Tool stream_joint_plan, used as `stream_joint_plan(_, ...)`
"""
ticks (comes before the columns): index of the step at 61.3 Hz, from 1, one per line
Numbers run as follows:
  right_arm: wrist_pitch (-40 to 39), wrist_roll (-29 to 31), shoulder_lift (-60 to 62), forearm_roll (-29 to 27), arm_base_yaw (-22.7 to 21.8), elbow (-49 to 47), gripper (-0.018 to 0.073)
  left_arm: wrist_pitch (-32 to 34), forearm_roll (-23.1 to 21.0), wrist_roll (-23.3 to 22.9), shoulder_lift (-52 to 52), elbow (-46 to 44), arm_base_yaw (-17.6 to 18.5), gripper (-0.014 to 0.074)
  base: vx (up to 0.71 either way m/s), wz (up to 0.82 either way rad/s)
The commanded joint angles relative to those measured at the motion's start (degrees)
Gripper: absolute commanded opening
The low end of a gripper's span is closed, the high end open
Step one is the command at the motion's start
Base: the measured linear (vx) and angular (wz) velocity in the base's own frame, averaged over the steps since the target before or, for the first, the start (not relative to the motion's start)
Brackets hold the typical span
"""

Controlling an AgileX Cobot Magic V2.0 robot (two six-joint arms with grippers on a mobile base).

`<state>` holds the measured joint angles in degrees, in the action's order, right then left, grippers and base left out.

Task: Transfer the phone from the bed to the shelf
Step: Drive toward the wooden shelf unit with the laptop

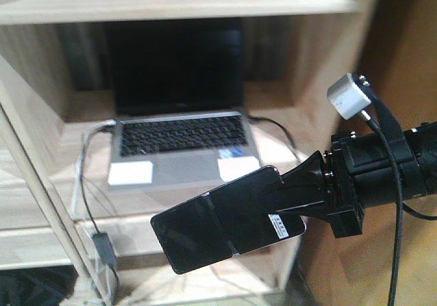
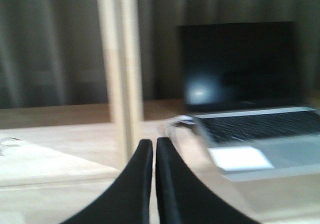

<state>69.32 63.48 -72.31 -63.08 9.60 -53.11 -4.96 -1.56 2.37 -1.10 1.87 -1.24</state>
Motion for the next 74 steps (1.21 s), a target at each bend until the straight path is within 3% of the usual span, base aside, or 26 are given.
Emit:
stream_joint_plan(1,4.4,0.3,1.5,-4.7,-0.1,-1.4,-0.0002,4.1,-0.6,-0.5,-0.4,-1.4,0.3,0.0001,0.24,0.25)
stream_joint_plan(74,4.4,0.3,1.5,-4.7,-0.1,-1.4,-0.0002,4.1,-0.6,-0.5,-0.4,-1.4,0.3,0.0001,0.11,0.05)
